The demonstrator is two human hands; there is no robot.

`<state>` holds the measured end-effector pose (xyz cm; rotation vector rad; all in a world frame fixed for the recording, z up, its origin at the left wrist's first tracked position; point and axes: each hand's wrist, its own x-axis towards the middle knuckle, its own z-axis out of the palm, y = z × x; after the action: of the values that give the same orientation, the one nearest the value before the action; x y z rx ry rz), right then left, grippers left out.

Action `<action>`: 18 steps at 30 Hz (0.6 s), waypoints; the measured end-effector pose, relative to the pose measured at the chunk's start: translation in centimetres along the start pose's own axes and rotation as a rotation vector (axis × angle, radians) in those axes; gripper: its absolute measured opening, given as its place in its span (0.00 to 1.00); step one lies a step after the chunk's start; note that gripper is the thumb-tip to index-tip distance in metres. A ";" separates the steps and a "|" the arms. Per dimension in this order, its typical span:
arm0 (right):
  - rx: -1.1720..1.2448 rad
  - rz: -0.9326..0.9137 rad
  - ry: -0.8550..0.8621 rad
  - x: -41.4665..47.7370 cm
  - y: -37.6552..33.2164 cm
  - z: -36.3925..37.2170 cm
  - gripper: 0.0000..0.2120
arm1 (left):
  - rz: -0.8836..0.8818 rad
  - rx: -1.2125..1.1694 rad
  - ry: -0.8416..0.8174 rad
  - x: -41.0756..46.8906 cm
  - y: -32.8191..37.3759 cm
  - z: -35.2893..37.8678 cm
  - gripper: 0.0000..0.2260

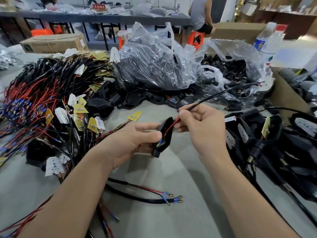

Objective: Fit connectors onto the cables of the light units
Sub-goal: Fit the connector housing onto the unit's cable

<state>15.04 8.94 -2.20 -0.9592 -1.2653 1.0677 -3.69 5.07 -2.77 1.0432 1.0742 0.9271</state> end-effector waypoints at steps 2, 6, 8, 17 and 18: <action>-0.041 -0.035 0.013 0.0 0.1 0.0 0.09 | 0.012 -0.012 0.009 0.1 0.0 0.1 0.22; -0.068 -0.051 -0.004 -0.1 0.2 -0.1 0.08 | 0.023 -0.020 0.052 0.2 -0.1 0.0 0.19; -0.039 -0.027 -0.042 -0.1 0.1 -0.1 0.07 | 0.044 0.010 0.117 0.4 -0.3 0.2 0.16; 0.079 0.070 -0.118 0.1 0.4 0.0 0.08 | 0.193 0.008 0.268 0.3 -0.3 0.5 0.12; 0.100 0.080 -0.103 0.1 0.4 0.0 0.07 | 0.206 0.015 0.244 0.3 -0.3 0.5 0.13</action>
<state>14.98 9.18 -2.58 -0.8945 -1.2527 1.2449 -3.11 5.17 -3.03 1.0863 1.1904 1.2390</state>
